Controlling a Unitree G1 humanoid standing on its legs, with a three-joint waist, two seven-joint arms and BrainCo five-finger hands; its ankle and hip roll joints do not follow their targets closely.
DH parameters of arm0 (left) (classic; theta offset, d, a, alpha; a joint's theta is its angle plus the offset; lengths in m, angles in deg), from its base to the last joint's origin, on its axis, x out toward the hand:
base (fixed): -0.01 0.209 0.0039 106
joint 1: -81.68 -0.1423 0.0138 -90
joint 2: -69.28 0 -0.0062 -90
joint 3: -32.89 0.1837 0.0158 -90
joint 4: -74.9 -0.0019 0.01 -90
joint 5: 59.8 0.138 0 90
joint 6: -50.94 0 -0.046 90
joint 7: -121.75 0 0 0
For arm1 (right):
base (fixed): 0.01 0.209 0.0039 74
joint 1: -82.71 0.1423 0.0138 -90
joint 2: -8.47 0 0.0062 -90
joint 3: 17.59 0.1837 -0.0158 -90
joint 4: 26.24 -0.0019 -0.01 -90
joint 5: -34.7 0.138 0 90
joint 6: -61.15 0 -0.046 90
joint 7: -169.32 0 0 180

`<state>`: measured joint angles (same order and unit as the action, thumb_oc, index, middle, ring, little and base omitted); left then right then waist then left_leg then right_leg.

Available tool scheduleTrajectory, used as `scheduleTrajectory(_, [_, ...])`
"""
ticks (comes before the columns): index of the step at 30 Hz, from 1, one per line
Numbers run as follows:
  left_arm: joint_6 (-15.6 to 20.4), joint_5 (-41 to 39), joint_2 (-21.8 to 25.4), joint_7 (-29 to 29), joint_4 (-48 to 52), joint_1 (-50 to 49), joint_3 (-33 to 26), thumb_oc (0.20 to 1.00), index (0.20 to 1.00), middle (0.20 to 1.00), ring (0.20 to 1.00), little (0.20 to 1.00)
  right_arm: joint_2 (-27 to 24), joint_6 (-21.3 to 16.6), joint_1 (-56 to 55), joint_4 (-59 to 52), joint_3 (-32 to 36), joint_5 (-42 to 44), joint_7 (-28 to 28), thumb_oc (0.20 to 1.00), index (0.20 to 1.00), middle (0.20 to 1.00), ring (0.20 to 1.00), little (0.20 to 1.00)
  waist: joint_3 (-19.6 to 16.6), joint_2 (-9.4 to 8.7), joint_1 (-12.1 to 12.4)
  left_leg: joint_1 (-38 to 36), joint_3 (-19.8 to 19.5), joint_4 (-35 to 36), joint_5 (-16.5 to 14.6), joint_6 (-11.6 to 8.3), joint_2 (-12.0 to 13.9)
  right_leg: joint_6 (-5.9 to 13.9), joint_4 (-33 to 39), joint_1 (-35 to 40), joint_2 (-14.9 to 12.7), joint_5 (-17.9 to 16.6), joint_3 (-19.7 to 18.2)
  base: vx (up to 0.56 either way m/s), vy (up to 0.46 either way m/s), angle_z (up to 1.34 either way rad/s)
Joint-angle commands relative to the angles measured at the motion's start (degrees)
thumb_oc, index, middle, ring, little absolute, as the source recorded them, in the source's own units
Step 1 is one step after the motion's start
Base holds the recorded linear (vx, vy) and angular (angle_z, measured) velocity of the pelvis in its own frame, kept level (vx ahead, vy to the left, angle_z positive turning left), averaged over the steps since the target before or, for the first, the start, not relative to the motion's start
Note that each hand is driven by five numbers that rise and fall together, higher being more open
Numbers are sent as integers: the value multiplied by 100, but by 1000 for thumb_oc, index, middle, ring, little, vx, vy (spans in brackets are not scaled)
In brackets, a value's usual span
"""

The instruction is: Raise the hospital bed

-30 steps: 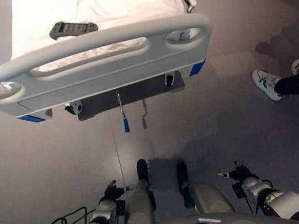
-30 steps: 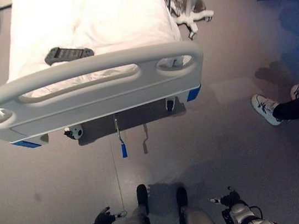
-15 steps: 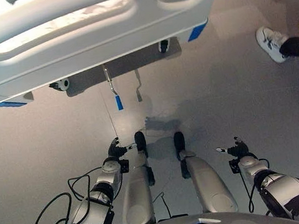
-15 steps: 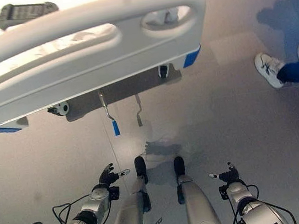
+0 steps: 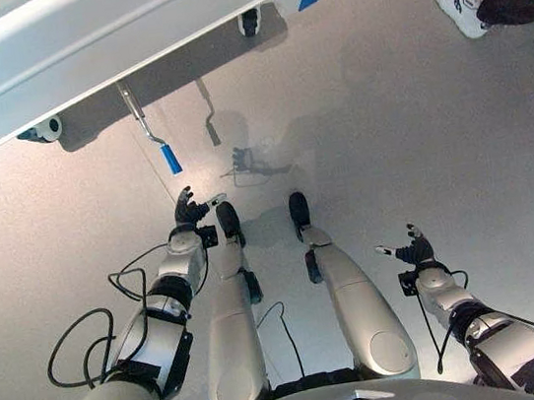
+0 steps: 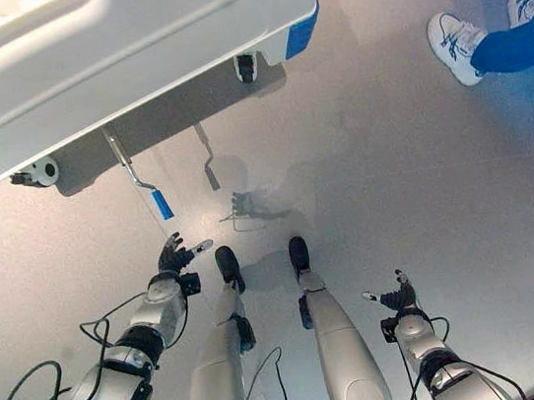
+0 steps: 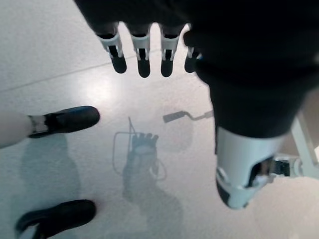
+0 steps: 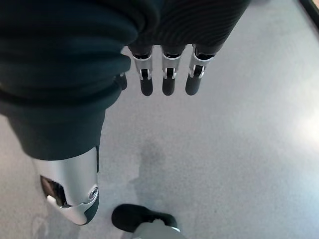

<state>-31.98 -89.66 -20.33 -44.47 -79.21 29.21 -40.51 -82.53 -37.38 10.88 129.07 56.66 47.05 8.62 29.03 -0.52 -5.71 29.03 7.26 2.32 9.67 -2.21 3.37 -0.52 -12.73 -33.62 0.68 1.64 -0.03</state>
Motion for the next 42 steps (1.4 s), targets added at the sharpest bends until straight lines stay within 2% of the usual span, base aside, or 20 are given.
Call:
scheduleTrajectory(1, [101,-387,206,80,-225,485,-225,1000,1000,1000,1000,1000,-225,-145,-218,-270,-106,235,149,1000,1000,1000,1000,1000,76,-228,-74,-73,-2,266,6,12,-345,688,1360,98,-227,-1459,-131,18,2,-7])
scheduleTrajectory(11, [30,-660,778,15,-469,1041,-310,1000,1000,1000,1000,1000,-200,-243,-353,-346,-175,349,134,1000,1000,1000,1000,1000,76,-243,-170,209,31,268,12,-3,-366,712,1417,-190,-240,-1535,-179,1,2,0])
scheduleTrajectory(17, [-19,-726,952,-22,-584,1131,-365,1000,1000,1000,1000,1000,-182,-287,-362,-359,-186,390,148,1000,1000,1000,1000,1000,76,-255,-179,332,25,268,13,-3,-367,721,1457,-308,-253,-1564,-175,0,0,0])
scheduleTrajectory(28, [21,-1119,1228,23,-579,1467,-424,1000,1000,1000,1000,1000,-174,-356,-462,-504,-254,475,162,1000,1000,1000,1000,1000,76,-322,-240,581,46,268,24,-15,-356,754,1530,-543,-246,-1625,-216,0,0,0])
scheduleTrajectory(42, [62,-1318,1349,103,-551,2090,-198,1000,1000,1000,1000,1000,-207,-468,-824,-1017,-353,596,152,1000,1000,1000,1000,1000,76,-419,-367,917,24,268,1,-23,-324,774,1557,-861,-221,-1623,-221,4,-6,0])
